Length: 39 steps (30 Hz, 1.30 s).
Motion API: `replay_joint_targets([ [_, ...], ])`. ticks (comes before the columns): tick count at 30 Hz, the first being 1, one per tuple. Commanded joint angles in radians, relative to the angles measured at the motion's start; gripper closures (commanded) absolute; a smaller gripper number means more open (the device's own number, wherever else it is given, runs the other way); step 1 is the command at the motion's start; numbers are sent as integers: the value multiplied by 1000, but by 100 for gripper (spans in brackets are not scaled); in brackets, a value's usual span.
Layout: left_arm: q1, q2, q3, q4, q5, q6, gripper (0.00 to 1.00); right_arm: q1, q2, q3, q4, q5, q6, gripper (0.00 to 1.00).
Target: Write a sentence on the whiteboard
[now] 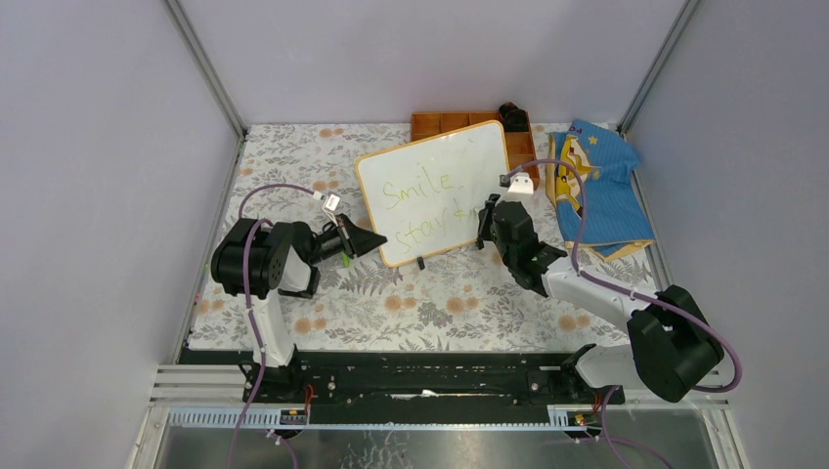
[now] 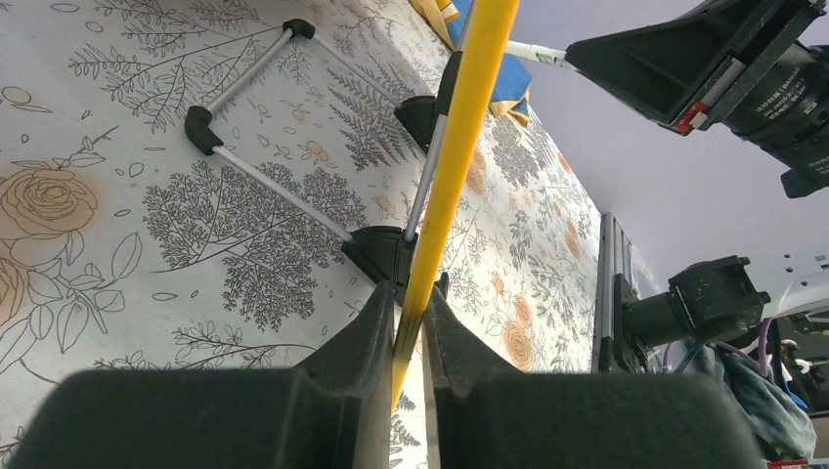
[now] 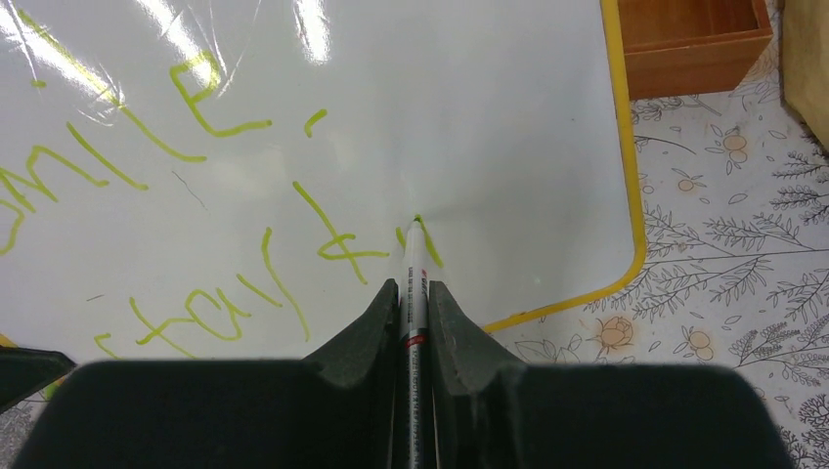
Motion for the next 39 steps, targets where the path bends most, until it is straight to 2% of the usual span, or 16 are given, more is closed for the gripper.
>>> replay_joint_targets([
  [1,0,8,-1,-107,-36,19,100,-22,10,55,29,27,-12,100],
  [39,0,7,1,-112,-38,20,100,-45,-16,-26,-12,12,46,100],
])
